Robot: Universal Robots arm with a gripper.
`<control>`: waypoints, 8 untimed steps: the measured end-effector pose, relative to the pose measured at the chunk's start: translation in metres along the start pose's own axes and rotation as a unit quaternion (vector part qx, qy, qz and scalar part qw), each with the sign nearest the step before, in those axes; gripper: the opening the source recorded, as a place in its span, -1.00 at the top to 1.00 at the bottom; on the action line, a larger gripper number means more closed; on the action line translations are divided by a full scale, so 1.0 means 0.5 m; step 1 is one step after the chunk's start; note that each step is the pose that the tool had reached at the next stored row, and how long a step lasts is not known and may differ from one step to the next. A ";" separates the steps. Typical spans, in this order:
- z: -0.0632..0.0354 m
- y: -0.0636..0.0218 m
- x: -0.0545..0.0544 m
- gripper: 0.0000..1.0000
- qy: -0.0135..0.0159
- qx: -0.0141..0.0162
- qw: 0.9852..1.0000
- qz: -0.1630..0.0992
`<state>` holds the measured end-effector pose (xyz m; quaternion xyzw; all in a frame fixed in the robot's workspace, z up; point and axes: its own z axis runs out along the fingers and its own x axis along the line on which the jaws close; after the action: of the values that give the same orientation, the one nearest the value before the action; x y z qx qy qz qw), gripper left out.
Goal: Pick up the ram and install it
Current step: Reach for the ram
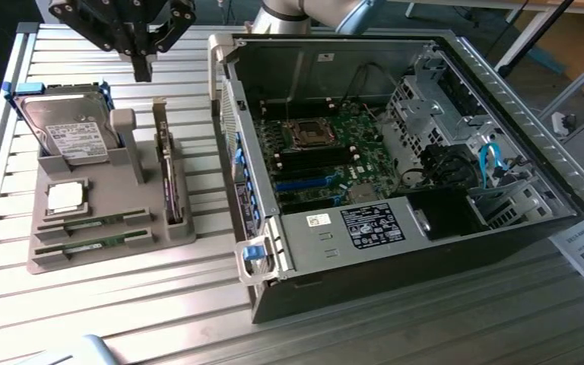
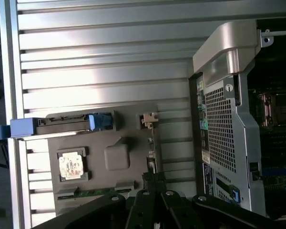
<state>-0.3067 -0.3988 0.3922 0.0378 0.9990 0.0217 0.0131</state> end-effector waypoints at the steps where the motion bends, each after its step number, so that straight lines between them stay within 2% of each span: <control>1: 0.000 0.000 0.006 0.80 0.000 0.000 1.000 0.000; 3: 0.000 -0.002 0.021 0.80 0.000 0.000 1.000 0.000; 6: -0.001 -0.004 0.057 0.80 0.000 0.000 1.000 0.000; 8: -0.001 -0.005 0.069 0.80 0.000 0.000 1.000 0.000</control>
<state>-0.3414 -0.3988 0.3920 0.0379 0.9990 0.0217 0.0131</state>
